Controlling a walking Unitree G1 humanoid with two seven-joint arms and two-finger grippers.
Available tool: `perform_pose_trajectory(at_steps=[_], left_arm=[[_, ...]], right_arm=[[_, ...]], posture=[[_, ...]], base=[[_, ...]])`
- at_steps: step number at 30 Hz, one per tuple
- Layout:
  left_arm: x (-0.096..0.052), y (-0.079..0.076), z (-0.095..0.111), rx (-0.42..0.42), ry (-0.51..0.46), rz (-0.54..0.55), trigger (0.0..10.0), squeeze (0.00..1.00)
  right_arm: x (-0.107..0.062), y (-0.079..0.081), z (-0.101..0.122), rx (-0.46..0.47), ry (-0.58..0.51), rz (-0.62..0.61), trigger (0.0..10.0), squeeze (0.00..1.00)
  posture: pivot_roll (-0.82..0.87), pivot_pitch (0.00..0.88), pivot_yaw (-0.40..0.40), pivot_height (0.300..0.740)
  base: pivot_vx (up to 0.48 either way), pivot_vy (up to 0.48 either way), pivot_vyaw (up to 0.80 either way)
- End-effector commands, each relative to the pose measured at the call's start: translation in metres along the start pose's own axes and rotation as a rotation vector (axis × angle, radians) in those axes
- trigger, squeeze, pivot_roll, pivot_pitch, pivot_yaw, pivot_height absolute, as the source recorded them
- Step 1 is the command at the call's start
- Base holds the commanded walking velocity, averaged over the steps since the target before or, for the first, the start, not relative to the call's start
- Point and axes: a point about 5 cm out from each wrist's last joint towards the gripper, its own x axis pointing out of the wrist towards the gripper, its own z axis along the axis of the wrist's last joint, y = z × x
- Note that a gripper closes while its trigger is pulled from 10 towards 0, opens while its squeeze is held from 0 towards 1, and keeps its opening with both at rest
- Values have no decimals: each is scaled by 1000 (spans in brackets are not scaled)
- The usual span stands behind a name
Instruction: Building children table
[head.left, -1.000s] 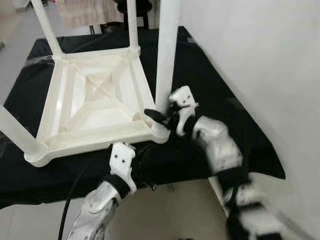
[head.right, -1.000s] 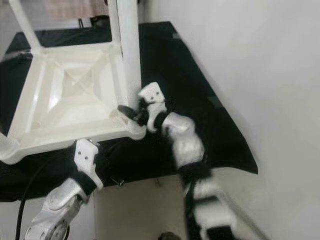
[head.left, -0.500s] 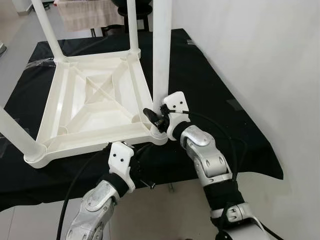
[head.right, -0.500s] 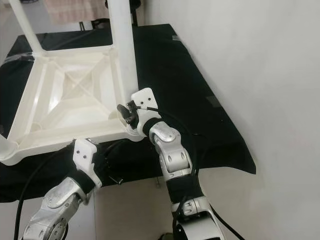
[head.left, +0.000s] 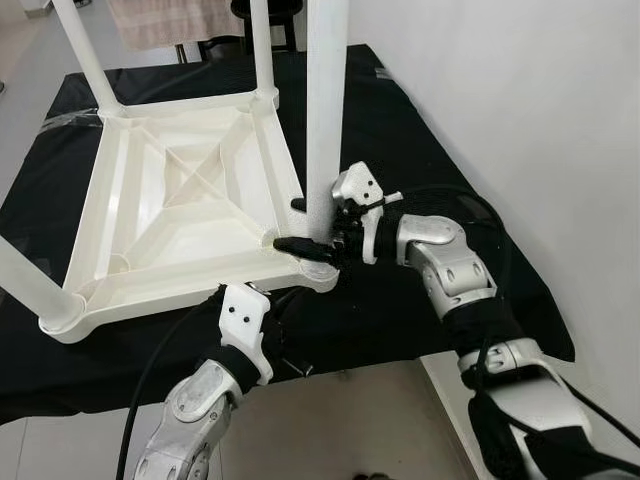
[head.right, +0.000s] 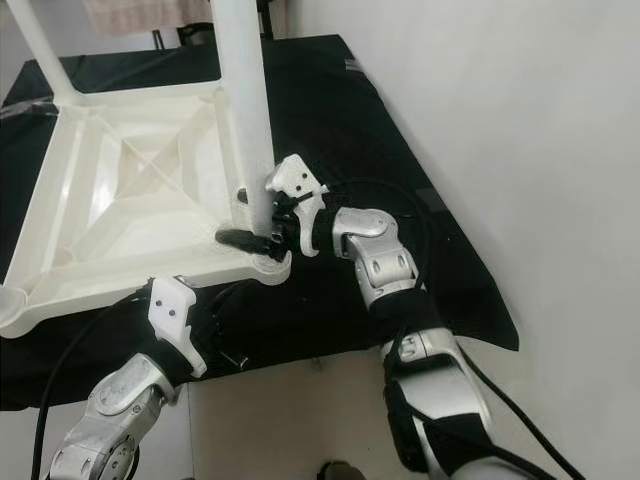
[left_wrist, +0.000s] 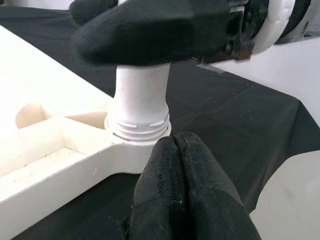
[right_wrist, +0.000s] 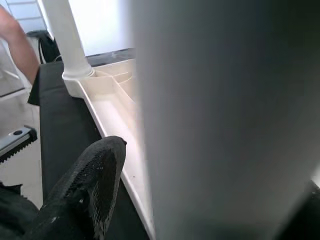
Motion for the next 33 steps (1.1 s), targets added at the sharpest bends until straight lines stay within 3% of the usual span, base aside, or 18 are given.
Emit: perform_pose_trajectory(at_steps=[1,3,4,5,6,12,21,23,24,25,27,28,29,33], left_arm=[[-1,-2,-1,-4,11,1,10000,0],[-1,-2,-1,-4,11,1,10000,0],[-2,-2,-1,-5,11,0,10000,0],[-2,-2,-1,-5,11,0,10000,0],[-2,-2,-1,-6,11,-1,10000,0],[-2,-3,1,-6,11,-3,10000,0],[-2,-4,-1,-6,13,0,10000,0],[-3,-2,-3,-6,16,2,10000,0],[-3,-2,-3,-6,16,2,10000,0],[-2,0,-2,-6,15,1,10000,0],[-2,0,-2,-6,15,1,10000,0],[-2,2,0,-4,15,1,10000,0],[-2,3,0,-3,16,1,10000,0],[-1,3,-1,-5,18,-2,10000,0]], right_arm=[[2,-1,0,22,-21,29,10000,0],[2,-3,0,38,-27,34,10000,0],[1,-5,1,55,-35,31,1804,0],[1,-5,1,55,-35,31,1804,0],[0,-7,0,68,-44,41,0,0],[-5,-12,-3,90,-55,57,0,0],[-11,-9,-21,89,-47,-37,0,0],[-5,3,-46,104,33,-194,0,0],[-5,3,-46,104,33,-194,0,0],[-1,8,-64,157,120,-448,0,0],[-1,8,-64,157,120,-448,0,0],[0,22,-77,215,168,-627,0,0],[5,36,-74,165,184,-679,0,0],[13,41,-67,124,174,-659,0,0]], posture=[[58,129,-36,740],[58,129,-36,740],[61,130,-35,740],[61,130,-35,740],[62,132,-32,740],[65,134,-31,740],[45,133,-37,740],[39,134,-38,740],[39,134,-38,740],[40,137,-32,740],[40,137,-32,740],[40,147,-21,740],[26,140,-11,740],[23,128,-19,740]], base=[[0,0,0],[0,0,0],[0,0,0],[0,0,0],[0,0,0],[0,0,0],[0,0,0],[0,0,0],[0,0,0],[0,0,0],[0,0,0],[0,0,0],[0,0,0],[0,0,0]])
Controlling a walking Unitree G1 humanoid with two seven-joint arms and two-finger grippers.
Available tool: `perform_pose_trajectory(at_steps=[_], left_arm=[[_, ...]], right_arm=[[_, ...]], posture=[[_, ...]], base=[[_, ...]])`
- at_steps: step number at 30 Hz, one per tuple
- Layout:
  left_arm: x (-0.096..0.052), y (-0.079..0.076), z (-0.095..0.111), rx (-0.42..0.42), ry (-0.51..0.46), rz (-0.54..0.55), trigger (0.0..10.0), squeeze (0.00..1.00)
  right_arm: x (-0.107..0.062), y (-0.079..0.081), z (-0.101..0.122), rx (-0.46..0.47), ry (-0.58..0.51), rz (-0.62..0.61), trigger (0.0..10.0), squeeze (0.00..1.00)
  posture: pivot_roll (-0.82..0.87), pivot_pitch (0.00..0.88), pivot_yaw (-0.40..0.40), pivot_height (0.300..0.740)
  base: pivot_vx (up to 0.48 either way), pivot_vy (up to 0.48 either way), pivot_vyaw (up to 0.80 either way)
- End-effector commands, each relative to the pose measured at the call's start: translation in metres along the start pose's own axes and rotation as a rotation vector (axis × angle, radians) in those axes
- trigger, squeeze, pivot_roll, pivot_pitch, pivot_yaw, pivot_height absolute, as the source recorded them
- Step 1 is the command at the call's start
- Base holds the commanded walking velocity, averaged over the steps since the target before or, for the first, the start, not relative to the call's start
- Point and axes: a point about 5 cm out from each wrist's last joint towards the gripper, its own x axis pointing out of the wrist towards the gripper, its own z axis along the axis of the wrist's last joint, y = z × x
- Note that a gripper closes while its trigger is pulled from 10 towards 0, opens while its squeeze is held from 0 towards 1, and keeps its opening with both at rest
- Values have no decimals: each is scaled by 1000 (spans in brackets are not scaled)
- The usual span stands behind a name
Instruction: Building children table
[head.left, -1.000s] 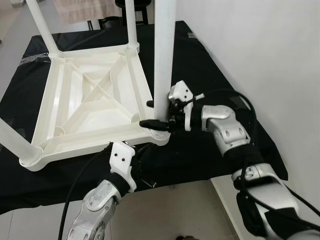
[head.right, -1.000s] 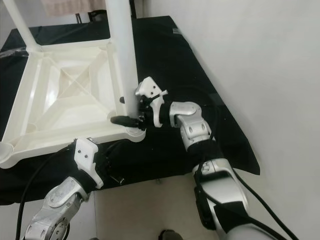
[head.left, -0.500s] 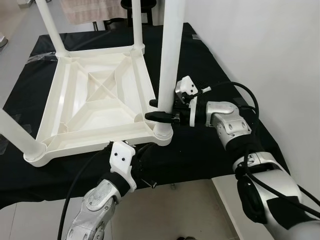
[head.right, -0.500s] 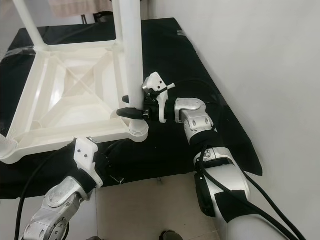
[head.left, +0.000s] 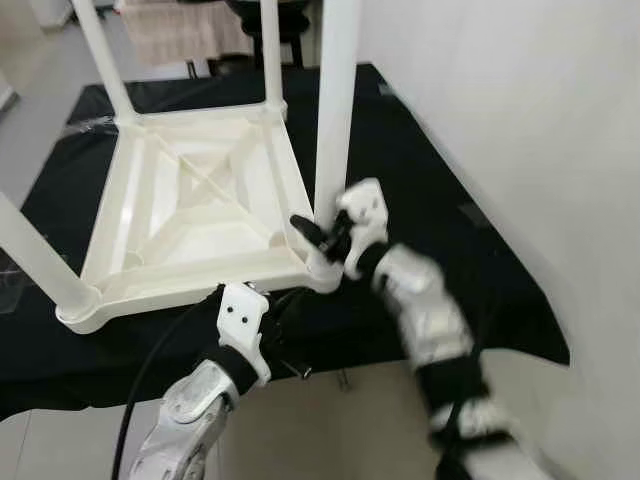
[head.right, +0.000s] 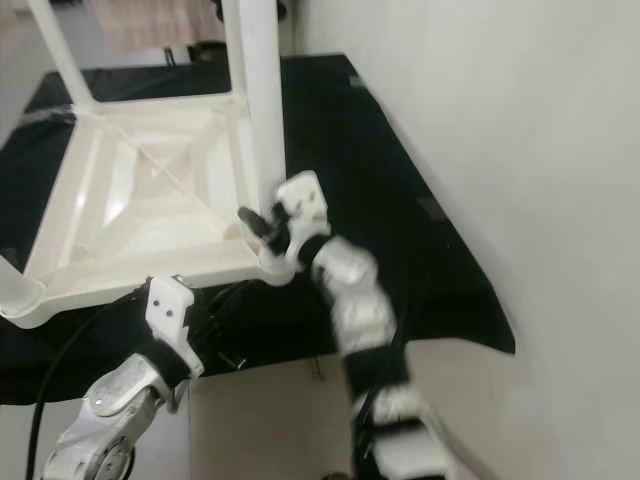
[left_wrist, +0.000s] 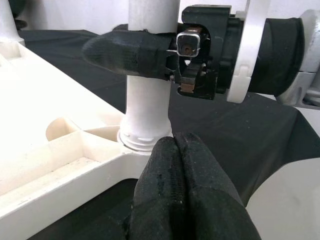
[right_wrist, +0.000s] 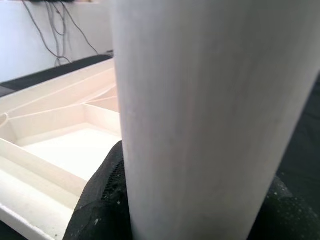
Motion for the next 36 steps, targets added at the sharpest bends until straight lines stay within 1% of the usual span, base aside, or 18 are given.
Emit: perform_pose_trajectory(at_steps=[1,2,3,5,6,9,10,11,13,14,18,19,22,26,27,29,30,36], left_arm=[[-1,0,-5,-15,20,-4,10000,0],[-1,0,-5,-15,20,-4,10000,0],[-1,0,-5,-8,18,4,10000,0],[-1,0,-5,-8,18,4,10000,0],[-2,0,-5,-1,15,14,10000,0],[-2,-1,-5,-2,15,15,10000,0],[-1,-2,-6,-8,15,9,10000,0],[-1,-2,-6,-11,15,5,10000,0],[-1,-2,-6,-13,15,3,10000,0],[-1,-3,-6,-14,15,2,10000,0],[-1,-3,-6,-15,15,2,10000,0],[-1,-3,-6,-15,14,2,10000,0],[-1,-3,-6,-15,14,4,10000,0],[-2,-4,-7,-16,14,6,10000,0],[-2,-4,-8,-16,15,6,10000,0],[-2,-5,-8,-16,15,6,10000,0],[-2,-5,-8,-16,15,6,10000,0],[-3,-7,-8,-15,15,6,10000,0]], right_arm=[[-3,3,-35,-20,178,9,0,0],[-3,3,-35,-20,178,9,0,0],[2,-2,-34,-2,188,-14,9333,0],[2,-2,-34,-2,188,-14,9333,0],[8,-1,-23,45,146,19,10000,1000],[10,0,-17,64,113,61,10000,1000],[15,-2,6,81,10,154,10000,1000],[15,-2,16,89,-26,227,10000,651],[15,-1,22,93,-47,279,10000,651],[12,-1,27,62,-70,371,10000,0],[7,0,34,8,-98,524,10000,0],[4,-2,36,-21,-93,636,10000,0],[3,-10,40,-48,-72,794,10000,0],[7,-18,41,-18,-47,848,10000,0],[8,-19,41,-1,-39,867,5412,0],[9,-20,41,13,-31,884,5412,0],[9,-21,42,37,-27,908,0,0],[10,-27,39,58,-26,882,0,0]], posture=[[38,130,-28,740],[38,130,-28,740],[37,130,-26,740],[37,130,-26,740],[40,130,-30,740],[37,130,-27,740],[35,129,-26,740],[34,130,-26,740],[34,130,-26,740],[37,131,-28,740],[37,131,-31,740],[39,132,-34,740],[40,132,-37,740],[48,130,-39,740],[49,130,-40,740],[53,128,-42,740],[55,127,-44,740],[53,126,-47,740]], base=[[0,0,0],[0,0,0],[0,0,0],[0,0,0],[0,0,0],[0,0,0],[0,0,0],[0,0,0],[0,0,0],[0,0,0],[0,0,0],[0,0,0],[0,0,0],[0,0,0],[0,0,0],[0,0,0],[0,0,0],[0,0,0]])
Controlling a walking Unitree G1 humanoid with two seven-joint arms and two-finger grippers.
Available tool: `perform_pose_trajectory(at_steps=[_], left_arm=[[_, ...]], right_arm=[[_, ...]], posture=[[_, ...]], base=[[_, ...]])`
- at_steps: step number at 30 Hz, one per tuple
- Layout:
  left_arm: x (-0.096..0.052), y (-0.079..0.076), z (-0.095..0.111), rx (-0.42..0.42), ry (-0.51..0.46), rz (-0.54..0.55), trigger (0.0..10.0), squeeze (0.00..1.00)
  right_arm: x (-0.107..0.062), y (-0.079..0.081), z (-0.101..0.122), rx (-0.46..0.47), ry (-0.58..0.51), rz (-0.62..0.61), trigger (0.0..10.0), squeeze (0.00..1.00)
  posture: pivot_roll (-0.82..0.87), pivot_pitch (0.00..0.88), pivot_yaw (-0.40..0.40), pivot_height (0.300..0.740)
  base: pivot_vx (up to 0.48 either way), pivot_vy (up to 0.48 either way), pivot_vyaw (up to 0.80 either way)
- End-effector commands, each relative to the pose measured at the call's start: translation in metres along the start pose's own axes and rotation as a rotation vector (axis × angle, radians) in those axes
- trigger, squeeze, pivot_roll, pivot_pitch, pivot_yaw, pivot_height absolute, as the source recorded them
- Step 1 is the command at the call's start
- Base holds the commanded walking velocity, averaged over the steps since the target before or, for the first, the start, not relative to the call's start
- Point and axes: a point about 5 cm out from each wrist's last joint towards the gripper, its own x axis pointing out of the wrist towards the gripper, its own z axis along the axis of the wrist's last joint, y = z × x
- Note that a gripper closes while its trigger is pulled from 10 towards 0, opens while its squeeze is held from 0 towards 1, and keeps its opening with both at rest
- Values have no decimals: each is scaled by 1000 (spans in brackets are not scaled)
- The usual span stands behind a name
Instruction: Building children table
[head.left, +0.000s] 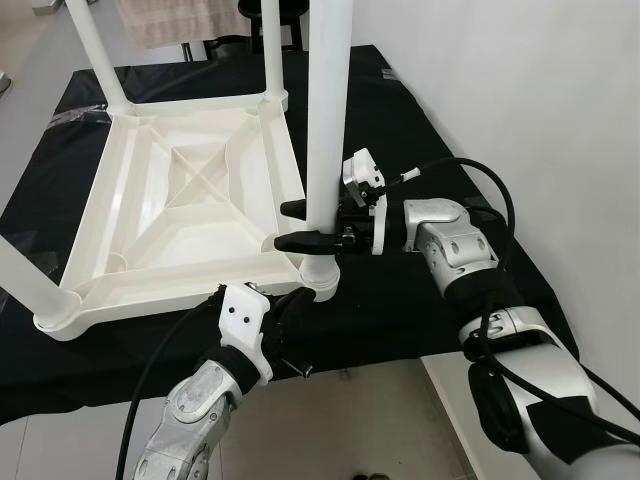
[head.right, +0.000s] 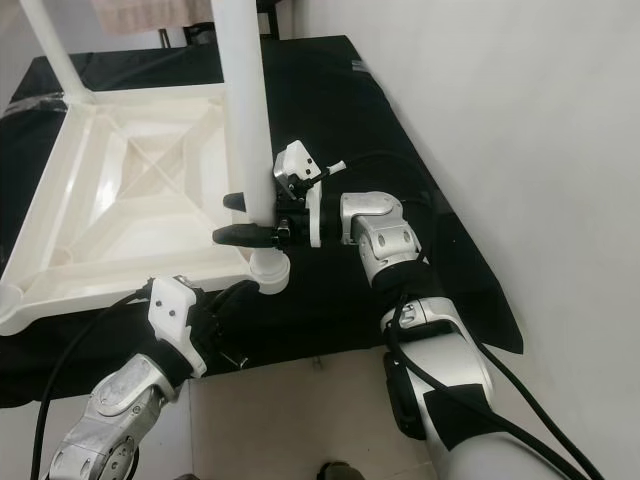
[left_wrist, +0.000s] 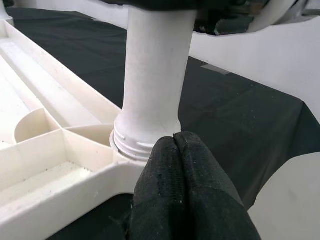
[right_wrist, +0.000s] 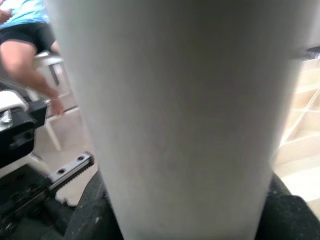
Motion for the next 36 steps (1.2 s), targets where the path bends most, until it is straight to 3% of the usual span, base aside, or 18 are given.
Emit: perform_pose_trajectory(at_steps=[1,7,9,12,13,14,16,21,23,25,26,27,28,30,31,36], left_arm=[[-3,-3,-3,3,11,3,10000,0],[-3,-3,-3,2,9,3,10000,0],[-4,-2,-2,2,11,1,10000,0],[-5,-2,-2,2,11,0,10000,0],[-5,-1,-2,2,12,-1,10000,0],[-5,-1,-2,2,12,-1,10000,0],[-4,2,0,3,15,-5,10000,0],[-3,3,0,4,17,-6,10000,0],[-2,4,-1,6,18,-8,10000,0],[-2,4,-1,6,18,-8,10000,0],[-1,4,-1,14,16,-1,10000,0],[-1,4,-2,16,15,2,10000,0],[-1,4,-2,17,15,3,10000,0],[-1,4,-2,17,15,3,10000,0],[-1,4,-2,16,15,2,10000,0],[-1,3,-1,11,13,-2,10000,0]], right_arm=[[1,-1,-5,28,-6,-10,0,0],[-6,-3,-15,-8,16,-113,0,0],[-8,5,-35,7,31,-285,0,0],[-8,8,-42,16,42,-352,0,0],[-6,9,-54,49,94,-561,0,0],[-6,9,-54,49,94,-561,0,0],[10,42,-80,194,128,-833,0,0],[14,50,-82,176,147,-861,0,0],[22,37,-73,168,120,-831,0,0],[22,37,-73,168,120,-831,0,0],[28,18,-60,166,83,-799,10000,0],[30,14,-55,161,69,-781,10000,0],[30,10,-49,153,46,-759,10000,761],[30,10,-49,153,46,-759,10000,761],[31,8,-43,166,17,-708,10000,1000],[26,1,-16,140,-81,-583,10000,1000]], posture=[[52,127,-47,740],[46,130,-45,740],[38,137,-36,740],[37,137,-36,740],[34,140,-30,740],[34,140,-30,740],[30,147,-14,740],[17,132,-11,740],[28,127,-22,740],[28,127,-22,740],[36,121,-24,740],[36,121,-24,740],[37,117,-25,740],[37,117,-25,740],[37,117,-25,740],[39,116,-28,740]], base=[[0,0,0],[0,0,0],[0,0,0],[0,0,0],[0,0,0],[0,0,0],[0,0,0],[0,0,0],[0,0,0],[0,0,0],[0,0,0],[0,0,0],[0,0,0],[0,0,0],[0,0,0],[0,0,0]])
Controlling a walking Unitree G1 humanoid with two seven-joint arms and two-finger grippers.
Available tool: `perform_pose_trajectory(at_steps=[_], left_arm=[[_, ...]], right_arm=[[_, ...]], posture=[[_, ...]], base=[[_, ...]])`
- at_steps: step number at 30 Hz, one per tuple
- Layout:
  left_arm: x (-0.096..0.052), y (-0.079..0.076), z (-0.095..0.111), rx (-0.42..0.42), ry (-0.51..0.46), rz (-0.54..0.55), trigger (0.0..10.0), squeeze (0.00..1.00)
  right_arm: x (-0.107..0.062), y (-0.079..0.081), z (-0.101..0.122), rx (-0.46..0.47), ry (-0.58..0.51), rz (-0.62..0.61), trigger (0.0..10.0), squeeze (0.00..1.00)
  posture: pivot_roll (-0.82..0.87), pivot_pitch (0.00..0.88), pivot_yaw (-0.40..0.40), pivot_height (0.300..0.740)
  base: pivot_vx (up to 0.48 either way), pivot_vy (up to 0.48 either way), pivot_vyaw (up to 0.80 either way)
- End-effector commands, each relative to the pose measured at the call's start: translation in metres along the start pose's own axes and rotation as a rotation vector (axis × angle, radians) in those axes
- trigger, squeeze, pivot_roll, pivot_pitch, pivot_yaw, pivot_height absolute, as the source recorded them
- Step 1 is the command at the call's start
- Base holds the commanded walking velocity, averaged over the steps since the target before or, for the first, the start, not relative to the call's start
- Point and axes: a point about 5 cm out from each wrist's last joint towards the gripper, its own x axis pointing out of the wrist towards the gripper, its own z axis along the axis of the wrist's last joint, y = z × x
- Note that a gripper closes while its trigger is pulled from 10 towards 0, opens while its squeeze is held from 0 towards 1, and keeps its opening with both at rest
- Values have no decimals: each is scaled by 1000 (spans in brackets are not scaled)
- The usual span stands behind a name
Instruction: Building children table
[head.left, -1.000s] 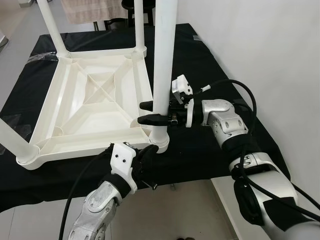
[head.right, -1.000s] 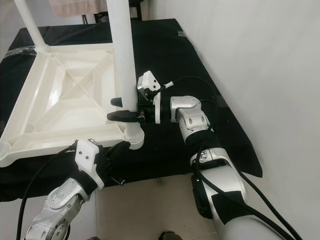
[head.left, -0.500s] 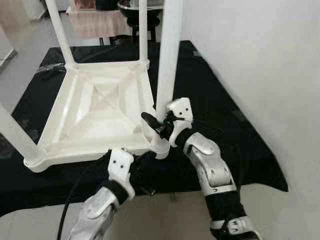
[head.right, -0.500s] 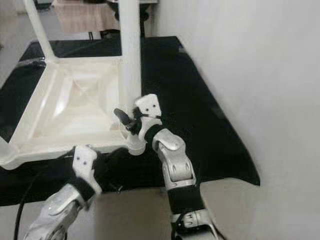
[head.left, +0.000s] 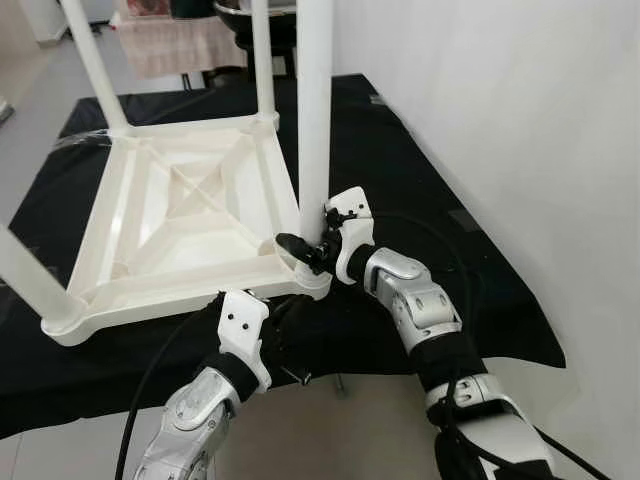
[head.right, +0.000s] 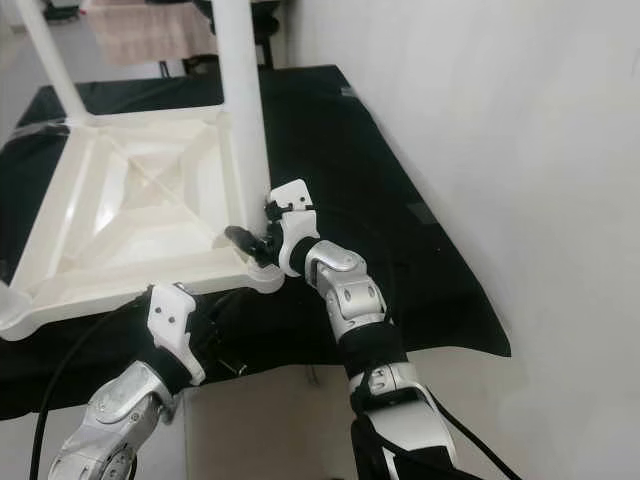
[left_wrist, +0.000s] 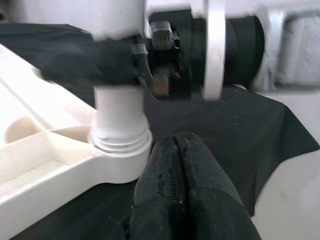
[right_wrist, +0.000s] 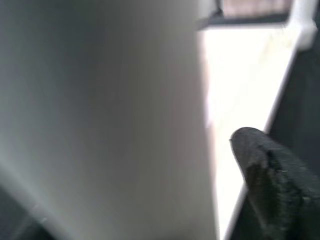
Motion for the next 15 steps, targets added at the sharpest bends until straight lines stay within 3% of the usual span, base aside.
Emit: perform_pose_trajectory(at_steps=[1,2,6,13,14,15], left_arm=[[-1,-1,-2,-5,10,-2,10000,0],[-1,-1,-2,-5,10,-2,10000,0],[0,-1,-1,-6,6,-1,10000,0],[-1,-3,-1,-6,6,1,10000,0],[-1,-4,-1,-6,6,1,10000,0],[-1,-4,-1,-6,6,1,10000,0]], right_arm=[[1,3,17,-26,-49,99,10000,0],[1,3,17,-26,-49,99,10000,0],[-4,-1,28,-98,-58,385,10000,0],[-4,-5,30,-86,-27,507,10000,0],[-6,-5,30,-71,-26,541,4118,0],[-6,-5,30,-71,-26,541,4118,0]], posture=[[40,115,-31,740],[40,115,-31,740],[46,117,-34,740],[51,119,-39,740],[52,119,-39,740],[52,119,-39,740]], base=[[0,0,0],[0,0,0],[0,0,0],[0,0,0],[0,0,0],[0,0,0]])
